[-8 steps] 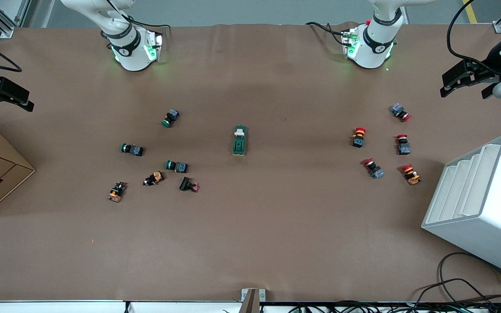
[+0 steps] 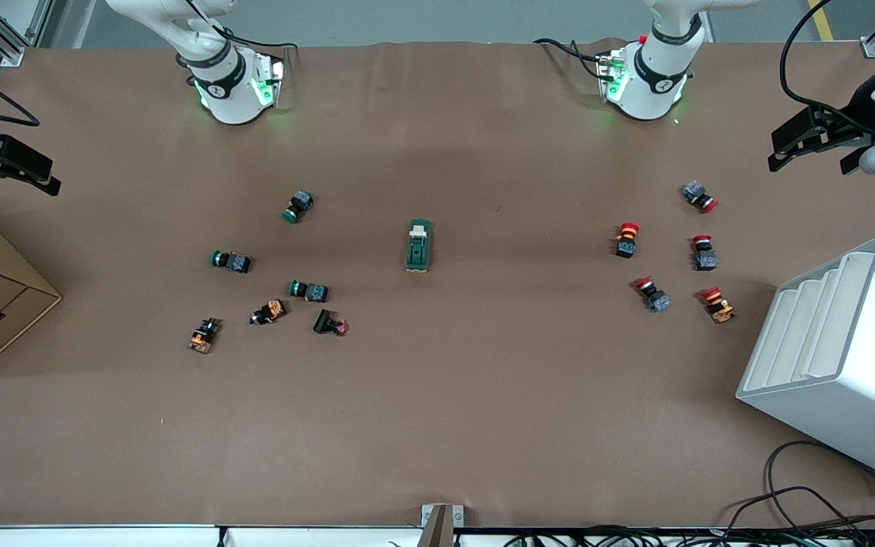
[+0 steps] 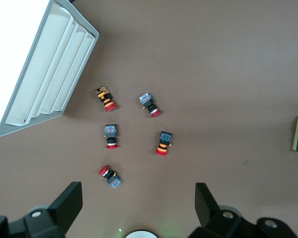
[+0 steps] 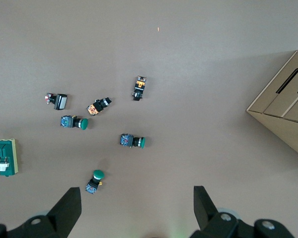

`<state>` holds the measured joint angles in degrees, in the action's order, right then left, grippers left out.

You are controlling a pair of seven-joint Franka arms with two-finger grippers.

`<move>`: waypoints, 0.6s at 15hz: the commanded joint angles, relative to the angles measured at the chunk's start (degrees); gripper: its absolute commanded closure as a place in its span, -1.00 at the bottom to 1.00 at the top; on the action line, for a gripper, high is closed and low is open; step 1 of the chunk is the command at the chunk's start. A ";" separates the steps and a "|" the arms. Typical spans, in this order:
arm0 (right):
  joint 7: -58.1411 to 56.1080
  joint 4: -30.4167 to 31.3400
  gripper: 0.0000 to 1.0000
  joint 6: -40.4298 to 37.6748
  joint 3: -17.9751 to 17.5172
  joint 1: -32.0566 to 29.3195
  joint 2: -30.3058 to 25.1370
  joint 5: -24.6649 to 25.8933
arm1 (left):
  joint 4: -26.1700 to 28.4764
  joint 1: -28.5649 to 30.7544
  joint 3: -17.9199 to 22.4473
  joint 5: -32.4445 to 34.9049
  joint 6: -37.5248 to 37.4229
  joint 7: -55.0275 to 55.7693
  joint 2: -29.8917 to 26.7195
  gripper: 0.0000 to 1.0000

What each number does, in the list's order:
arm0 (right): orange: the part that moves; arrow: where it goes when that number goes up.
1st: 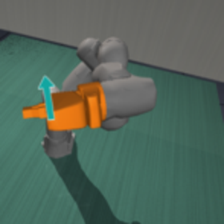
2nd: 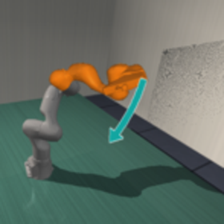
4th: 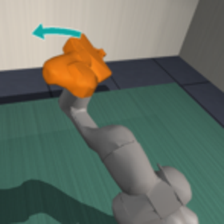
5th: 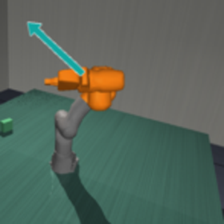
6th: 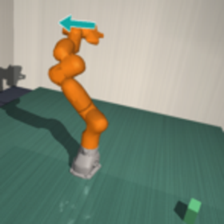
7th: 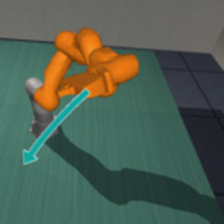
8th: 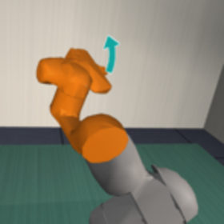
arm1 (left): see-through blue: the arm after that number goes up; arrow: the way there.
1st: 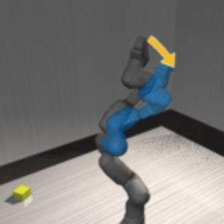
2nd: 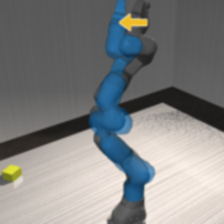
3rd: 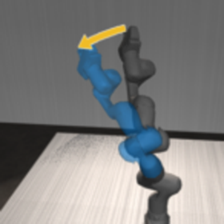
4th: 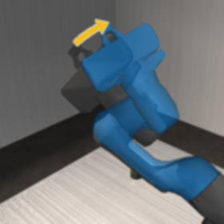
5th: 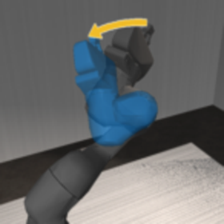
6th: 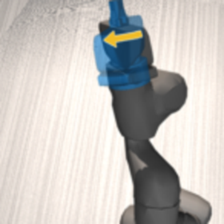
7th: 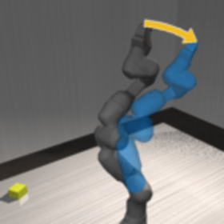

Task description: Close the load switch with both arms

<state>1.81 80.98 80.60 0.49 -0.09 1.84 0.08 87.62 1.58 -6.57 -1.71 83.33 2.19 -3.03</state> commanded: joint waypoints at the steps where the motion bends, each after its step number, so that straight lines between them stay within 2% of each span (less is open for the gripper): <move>1: -0.49 0.59 -1.00 0.53 0.04 0.01 -0.53 -0.35 | -1.22 -0.17 -0.46 -0.13 -0.71 -0.25 0.66 -1.00; 5: -0.49 0.67 -1.00 0.26 0.04 0.01 -0.53 -0.26 | -1.13 -2.36 -2.03 -0.92 0.95 0.45 1.88 -1.00; 7: -0.32 0.76 -1.00 0.35 0.04 0.09 -0.53 -0.26 | 0.00 -3.25 -4.84 -0.84 2.36 4.12 2.32 -1.00; 9: 0.65 0.76 -1.00 0.35 0.04 0.27 -0.44 -0.26 | 1.32 -3.43 -9.31 -0.75 6.39 8.77 3.03 -1.00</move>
<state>1.84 80.99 80.60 0.49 -0.08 1.87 0.08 87.95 -1.63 -12.44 -1.95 86.62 7.20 -0.62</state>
